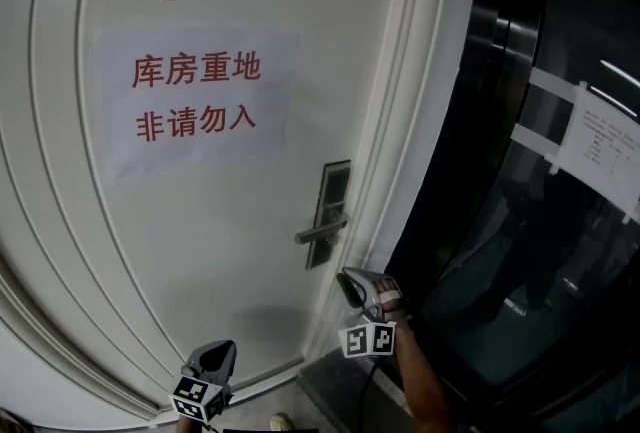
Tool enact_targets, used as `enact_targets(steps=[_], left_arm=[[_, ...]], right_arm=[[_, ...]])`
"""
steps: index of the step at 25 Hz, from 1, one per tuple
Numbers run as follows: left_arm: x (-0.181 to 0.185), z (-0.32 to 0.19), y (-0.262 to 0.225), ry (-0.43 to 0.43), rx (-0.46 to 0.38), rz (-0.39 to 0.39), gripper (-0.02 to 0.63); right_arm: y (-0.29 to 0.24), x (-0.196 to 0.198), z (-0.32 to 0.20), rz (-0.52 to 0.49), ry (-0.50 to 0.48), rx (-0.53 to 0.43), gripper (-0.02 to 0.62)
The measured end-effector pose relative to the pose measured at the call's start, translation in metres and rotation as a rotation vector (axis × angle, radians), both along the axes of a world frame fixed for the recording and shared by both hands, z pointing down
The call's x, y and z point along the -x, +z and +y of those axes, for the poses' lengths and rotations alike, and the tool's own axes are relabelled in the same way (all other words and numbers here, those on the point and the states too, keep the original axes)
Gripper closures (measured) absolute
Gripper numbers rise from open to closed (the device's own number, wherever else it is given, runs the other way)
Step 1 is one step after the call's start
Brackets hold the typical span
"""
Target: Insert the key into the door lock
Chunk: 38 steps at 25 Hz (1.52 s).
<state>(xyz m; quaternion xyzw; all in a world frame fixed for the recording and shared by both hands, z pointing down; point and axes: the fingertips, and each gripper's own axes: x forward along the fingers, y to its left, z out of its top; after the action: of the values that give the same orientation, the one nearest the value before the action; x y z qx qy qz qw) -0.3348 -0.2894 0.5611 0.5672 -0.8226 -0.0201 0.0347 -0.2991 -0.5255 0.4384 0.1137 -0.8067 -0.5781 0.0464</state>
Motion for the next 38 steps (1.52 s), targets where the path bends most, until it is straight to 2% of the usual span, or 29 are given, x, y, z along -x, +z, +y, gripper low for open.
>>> enact_targets(steps=[4, 12, 15, 22, 26, 34, 38], left_arm=[[-0.011, 0.000, -0.003, 0.036, 0.000, -0.008, 0.604], [-0.033, -0.002, -0.003, 0.111, 0.005, -0.017, 0.604], [-0.042, -0.010, -0.006, 0.141, 0.000, -0.027, 0.604], [-0.065, -0.026, -0.002, 0.216, 0.004, -0.032, 0.604], [-0.076, -0.032, 0.001, 0.244, 0.001, -0.026, 0.604], [-0.100, -0.037, -0.010, 0.287, -0.004, -0.020, 0.604], [-0.109, -0.038, -0.005, 0.307, 0.004, -0.015, 0.604]], right_arm=[[-0.007, -0.024, 0.011, -0.063, 0.009, 0.056, 0.594], [-0.005, -0.083, 0.026, -0.173, 0.073, 0.243, 0.594], [0.002, -0.108, 0.027, -0.222, 0.095, 0.366, 0.594], [0.035, -0.161, 0.036, -0.370, 0.104, 0.727, 0.594], [0.054, -0.181, 0.039, -0.425, 0.121, 0.865, 0.594], [0.084, -0.223, 0.043, -0.504, 0.172, 1.038, 0.594], [0.104, -0.232, 0.050, -0.498, 0.197, 1.091, 0.594]])
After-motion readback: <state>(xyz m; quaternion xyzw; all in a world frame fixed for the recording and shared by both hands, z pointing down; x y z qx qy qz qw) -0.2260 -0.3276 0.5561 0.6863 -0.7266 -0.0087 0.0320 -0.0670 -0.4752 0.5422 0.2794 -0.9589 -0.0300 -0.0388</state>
